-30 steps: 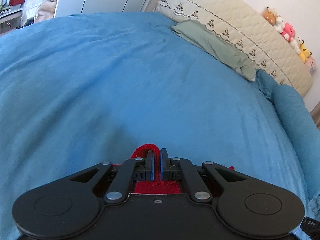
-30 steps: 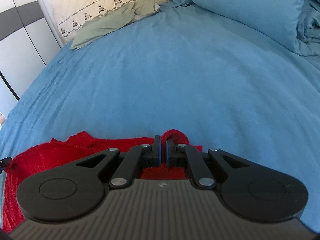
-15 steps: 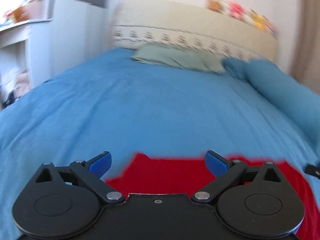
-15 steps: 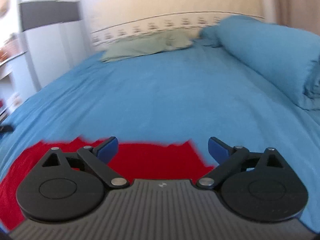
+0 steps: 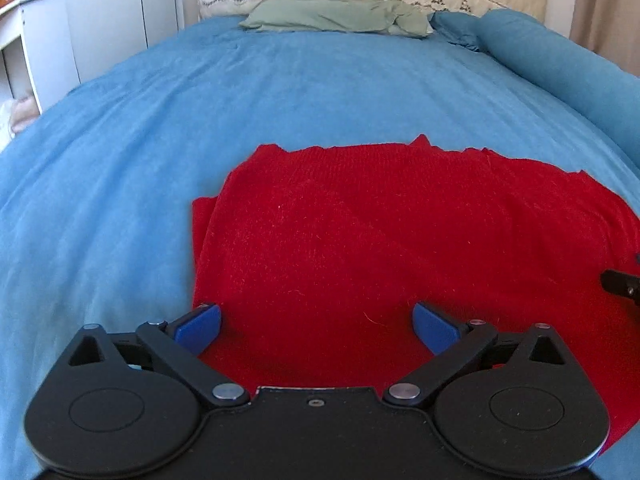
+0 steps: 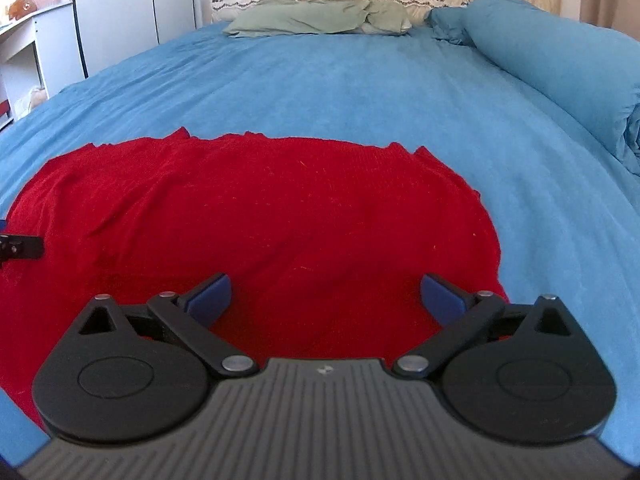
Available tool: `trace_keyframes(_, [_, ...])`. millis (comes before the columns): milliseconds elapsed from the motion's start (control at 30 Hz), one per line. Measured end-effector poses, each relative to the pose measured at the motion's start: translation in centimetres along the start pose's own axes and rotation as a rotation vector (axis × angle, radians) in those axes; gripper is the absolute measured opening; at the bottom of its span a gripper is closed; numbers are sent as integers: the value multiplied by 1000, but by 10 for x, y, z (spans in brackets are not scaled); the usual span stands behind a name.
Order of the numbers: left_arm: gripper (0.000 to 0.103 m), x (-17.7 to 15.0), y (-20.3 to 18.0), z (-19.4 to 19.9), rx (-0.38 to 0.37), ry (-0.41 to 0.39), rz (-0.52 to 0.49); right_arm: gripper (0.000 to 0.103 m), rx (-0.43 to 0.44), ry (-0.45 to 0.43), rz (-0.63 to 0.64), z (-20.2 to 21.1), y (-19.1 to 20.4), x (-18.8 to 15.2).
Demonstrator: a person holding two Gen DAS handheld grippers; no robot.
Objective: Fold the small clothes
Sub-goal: 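Lay the hem onto the collar edge and open both grippers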
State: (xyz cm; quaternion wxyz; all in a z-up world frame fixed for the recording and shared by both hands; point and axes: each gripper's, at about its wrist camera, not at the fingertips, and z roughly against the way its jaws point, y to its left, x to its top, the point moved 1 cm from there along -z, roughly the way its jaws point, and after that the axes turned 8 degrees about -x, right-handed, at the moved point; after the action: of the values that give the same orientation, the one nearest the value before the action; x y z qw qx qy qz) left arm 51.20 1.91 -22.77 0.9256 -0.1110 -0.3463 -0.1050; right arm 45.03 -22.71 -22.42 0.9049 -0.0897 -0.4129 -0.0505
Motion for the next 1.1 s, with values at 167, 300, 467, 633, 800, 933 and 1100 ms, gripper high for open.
trace_keyframes(167, [103,9,-10,24,75,19,4,103,18,21,36,16,-2,16])
trace_keyframes(300, [103,15,-42,68,36,-61,-19,103,20,0,-4,59,-16,21])
trace_keyframes(467, [103,11,-81,70,-82,-10,-19,103,-31,43,-70,111,-34,-2])
trace_keyframes(633, [103,5,-101,31,-106,51,27,103,-52,95,-97,134,-44,-32])
trace_keyframes(800, [103,0,-106,-8,-57,104,12,103,-72,118,-118,132,-52,-48])
trace_keyframes(933, [103,3,-113,-7,-35,107,-8,103,-57,132,-169,125,-57,-56])
trace_keyframes(1100, [103,18,-100,-1,-94,47,80,103,-64,138,-244,119,-60,-59])
